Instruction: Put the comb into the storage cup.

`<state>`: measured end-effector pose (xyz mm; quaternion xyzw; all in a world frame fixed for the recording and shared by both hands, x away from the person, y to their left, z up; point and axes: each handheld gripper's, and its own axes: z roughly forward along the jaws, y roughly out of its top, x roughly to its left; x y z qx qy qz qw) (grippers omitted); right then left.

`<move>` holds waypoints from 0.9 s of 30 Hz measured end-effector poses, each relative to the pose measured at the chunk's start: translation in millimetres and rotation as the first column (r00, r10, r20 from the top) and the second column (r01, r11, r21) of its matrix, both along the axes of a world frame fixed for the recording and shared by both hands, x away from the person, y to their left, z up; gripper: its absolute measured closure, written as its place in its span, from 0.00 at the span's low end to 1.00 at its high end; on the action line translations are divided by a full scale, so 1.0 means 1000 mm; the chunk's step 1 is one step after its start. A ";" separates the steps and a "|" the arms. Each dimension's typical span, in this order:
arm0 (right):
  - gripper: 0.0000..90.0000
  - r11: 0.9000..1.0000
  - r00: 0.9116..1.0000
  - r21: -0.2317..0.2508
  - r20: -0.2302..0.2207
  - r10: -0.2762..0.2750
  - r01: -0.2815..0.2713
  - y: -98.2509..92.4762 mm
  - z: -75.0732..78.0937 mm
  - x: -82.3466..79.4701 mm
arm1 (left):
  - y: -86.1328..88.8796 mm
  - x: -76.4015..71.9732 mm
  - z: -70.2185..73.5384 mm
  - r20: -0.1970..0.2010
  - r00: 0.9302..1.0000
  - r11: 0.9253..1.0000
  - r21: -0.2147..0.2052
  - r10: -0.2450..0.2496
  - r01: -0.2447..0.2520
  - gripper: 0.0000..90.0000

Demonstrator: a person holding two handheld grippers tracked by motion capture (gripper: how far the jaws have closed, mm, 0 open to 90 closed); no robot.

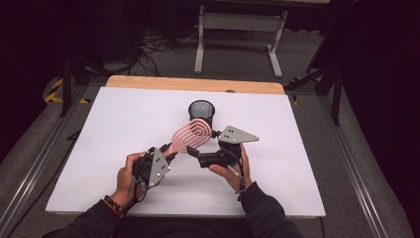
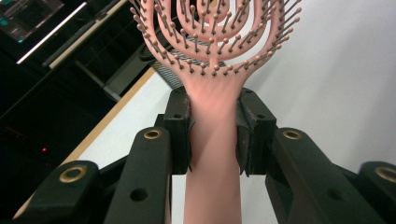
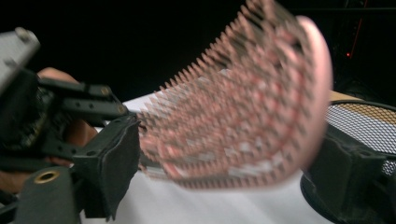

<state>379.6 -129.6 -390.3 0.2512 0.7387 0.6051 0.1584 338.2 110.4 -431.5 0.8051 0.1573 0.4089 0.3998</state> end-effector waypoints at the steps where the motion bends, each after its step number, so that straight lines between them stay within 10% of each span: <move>1: 0.23 1.000 1.000 0.001 -0.003 -0.001 0.001 -0.001 0.000 0.000 | -0.002 0.000 -0.001 0.001 1.000 1.000 0.003 -0.003 0.003 0.77; 12: 0.61 0.996 0.999 0.083 -0.046 -0.008 0.012 -0.009 -0.001 0.002 | -0.012 0.006 -0.011 -0.042 0.999 1.000 -0.002 -0.016 0.016 0.77; 27: 0.70 0.994 0.999 0.105 0.002 0.034 -0.034 -0.006 0.001 -0.009 | -0.012 0.007 -0.014 -0.039 0.999 1.000 -0.011 -0.008 0.008 0.77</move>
